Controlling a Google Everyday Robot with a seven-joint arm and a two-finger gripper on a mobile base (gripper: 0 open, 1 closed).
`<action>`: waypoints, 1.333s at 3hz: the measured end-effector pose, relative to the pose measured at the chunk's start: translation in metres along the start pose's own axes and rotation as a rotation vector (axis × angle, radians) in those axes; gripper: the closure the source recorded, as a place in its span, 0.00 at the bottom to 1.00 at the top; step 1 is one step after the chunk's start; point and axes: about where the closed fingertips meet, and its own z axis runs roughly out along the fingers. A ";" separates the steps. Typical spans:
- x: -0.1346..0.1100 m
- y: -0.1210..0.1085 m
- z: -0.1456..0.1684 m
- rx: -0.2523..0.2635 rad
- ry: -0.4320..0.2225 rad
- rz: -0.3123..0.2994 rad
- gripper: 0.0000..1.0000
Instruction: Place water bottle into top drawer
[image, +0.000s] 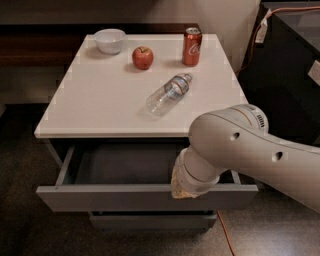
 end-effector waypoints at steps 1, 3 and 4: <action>0.001 -0.002 0.000 0.009 0.007 0.000 0.48; 0.000 -0.002 -0.002 0.015 0.009 -0.001 0.00; 0.000 -0.002 -0.002 0.015 0.009 -0.001 0.00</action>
Offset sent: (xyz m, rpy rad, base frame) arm 0.0022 -0.0001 -0.0002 -0.0039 -0.0076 -0.0029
